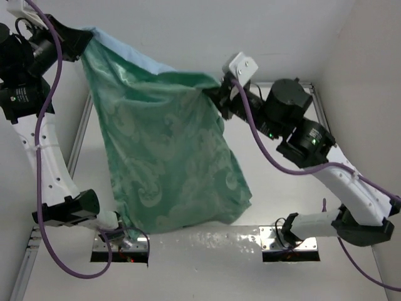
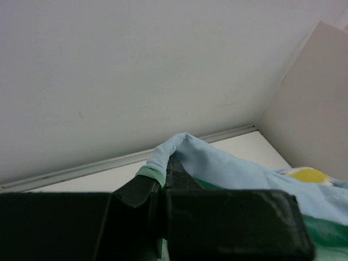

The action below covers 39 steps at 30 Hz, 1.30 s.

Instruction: Put the pillow into the pillowcase

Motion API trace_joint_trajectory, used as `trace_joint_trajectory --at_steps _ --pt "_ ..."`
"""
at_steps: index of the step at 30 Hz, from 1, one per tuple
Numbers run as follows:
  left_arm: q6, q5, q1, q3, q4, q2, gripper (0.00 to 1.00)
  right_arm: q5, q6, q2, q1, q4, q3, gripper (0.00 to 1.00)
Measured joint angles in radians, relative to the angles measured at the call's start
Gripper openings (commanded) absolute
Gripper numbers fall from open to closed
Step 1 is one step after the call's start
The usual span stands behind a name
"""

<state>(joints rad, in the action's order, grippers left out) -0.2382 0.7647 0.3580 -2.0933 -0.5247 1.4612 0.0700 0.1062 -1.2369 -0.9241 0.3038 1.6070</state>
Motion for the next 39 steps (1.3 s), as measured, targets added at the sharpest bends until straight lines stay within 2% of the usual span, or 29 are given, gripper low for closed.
trace_joint_trajectory --at_steps 3,6,8,13,14,17,18,21,24,27,30,33,36,37,38,39 --pt "-0.058 -0.01 -0.007 -0.044 0.051 0.035 0.0 0.05 0.02 -0.134 0.053 0.045 0.219 0.0" --pt "-0.086 -0.06 -0.038 -0.145 0.082 0.15 0.0 0.039 -0.026 -0.329 0.23 0.065 0.434 0.0" --pt "-0.08 -0.113 -0.074 -0.182 0.095 0.227 0.0 0.048 -0.066 -0.445 0.349 0.026 0.502 0.0" --pt "0.016 -0.256 -0.195 -0.198 0.094 0.393 0.0 0.127 -0.163 -0.663 0.518 -0.226 0.468 0.0" --pt "0.025 -0.28 -0.211 -0.227 0.097 0.438 0.0 0.155 -0.185 -0.731 0.534 -0.28 0.504 0.0" --pt "0.024 -0.347 -0.253 -0.357 0.133 0.595 0.0 0.216 -0.241 -1.014 0.57 -0.462 0.801 0.0" --pt "0.019 -0.372 -0.257 -0.386 0.176 0.637 0.0 0.226 -0.259 -1.059 0.579 -0.545 0.829 0.0" --pt "-0.008 -0.431 -0.255 -0.395 0.288 0.691 0.0 0.251 -0.301 -1.071 0.612 -0.674 0.782 0.0" --pt "-0.028 -0.47 -0.273 -0.459 0.399 0.713 0.0 0.236 -0.308 -1.071 0.621 -0.758 0.806 0.0" --pt "-0.039 -0.487 -0.28 -0.555 0.517 0.708 0.0 0.201 -0.267 -1.006 0.622 -0.838 0.78 0.0" --pt "-0.063 -0.452 -0.28 -0.623 0.57 0.657 0.0 0.121 -0.208 -0.827 0.618 -0.901 0.62 0.0" --pt "-0.078 -0.367 -0.273 -0.592 0.558 0.542 0.0 -0.005 -0.132 -0.476 0.586 -0.97 0.205 0.0" --pt "-0.077 -0.245 -0.25 -0.405 0.517 0.353 0.0 -0.111 -0.063 -0.117 0.487 -0.993 -0.189 0.0" --pt "-0.077 -0.19 -0.225 -0.268 0.505 0.244 0.0 -0.149 -0.051 -0.019 0.444 -0.99 -0.293 0.02" --pt "-0.074 -0.129 -0.203 -0.16 0.497 0.169 0.0 -0.199 -0.047 0.068 0.394 -0.974 -0.392 0.15" --pt "-0.061 -0.063 -0.182 -0.059 0.478 0.103 0.0 -0.24 -0.052 0.14 0.359 -0.949 -0.472 0.48"
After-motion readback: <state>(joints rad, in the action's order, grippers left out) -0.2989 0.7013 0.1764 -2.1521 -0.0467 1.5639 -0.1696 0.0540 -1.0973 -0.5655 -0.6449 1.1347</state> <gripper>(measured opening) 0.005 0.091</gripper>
